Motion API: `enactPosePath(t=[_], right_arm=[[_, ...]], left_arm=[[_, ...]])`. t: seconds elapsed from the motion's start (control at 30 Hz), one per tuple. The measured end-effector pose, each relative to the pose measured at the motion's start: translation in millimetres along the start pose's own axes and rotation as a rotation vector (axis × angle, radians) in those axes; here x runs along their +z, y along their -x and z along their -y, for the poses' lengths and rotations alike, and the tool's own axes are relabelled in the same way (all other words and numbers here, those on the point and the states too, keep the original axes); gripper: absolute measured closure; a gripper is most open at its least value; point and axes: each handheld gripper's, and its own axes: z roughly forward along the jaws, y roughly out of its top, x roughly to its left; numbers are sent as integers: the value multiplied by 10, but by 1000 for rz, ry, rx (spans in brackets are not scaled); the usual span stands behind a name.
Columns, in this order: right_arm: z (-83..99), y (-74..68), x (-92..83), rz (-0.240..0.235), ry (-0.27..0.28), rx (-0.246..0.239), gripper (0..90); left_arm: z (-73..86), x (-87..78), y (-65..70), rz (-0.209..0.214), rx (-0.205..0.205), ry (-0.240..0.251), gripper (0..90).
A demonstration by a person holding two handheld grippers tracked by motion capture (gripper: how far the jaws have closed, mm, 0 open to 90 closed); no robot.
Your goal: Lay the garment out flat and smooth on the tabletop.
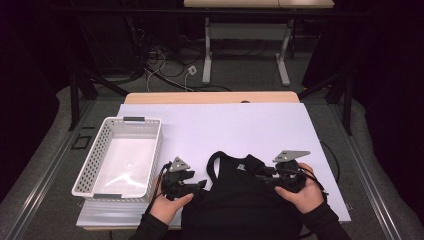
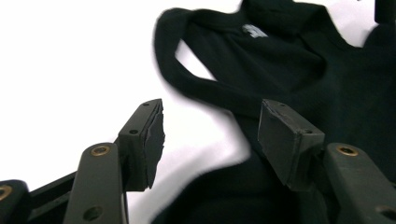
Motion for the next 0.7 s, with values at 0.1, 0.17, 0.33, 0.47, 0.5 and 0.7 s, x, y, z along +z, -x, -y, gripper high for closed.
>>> enactPosePath(t=[0.1, 0.17, 0.33, 0.47, 0.5, 0.7], right_arm=[[-86, -44, 115, -10, -13, -5, 537], [-143, -92, 203, -22, -20, -12, 538], [-250, -208, 382, -58, -42, -14, 534], [-320, -318, 538, -97, -58, -17, 530], [-333, -347, 576, -102, -61, -24, 531], [-372, -527, 780, -147, -105, -52, 532]], left_arm=[[-55, 31, -51, -20, 6, 9, 388], [-86, 52, -86, -30, 1, 21, 381], [-101, 81, -125, -11, -4, 66, 381], [-49, 91, -121, 9, -16, 65, 381], [-42, 92, -121, 12, -21, 62, 381], [-6, 81, -149, 3, -27, 60, 371]])
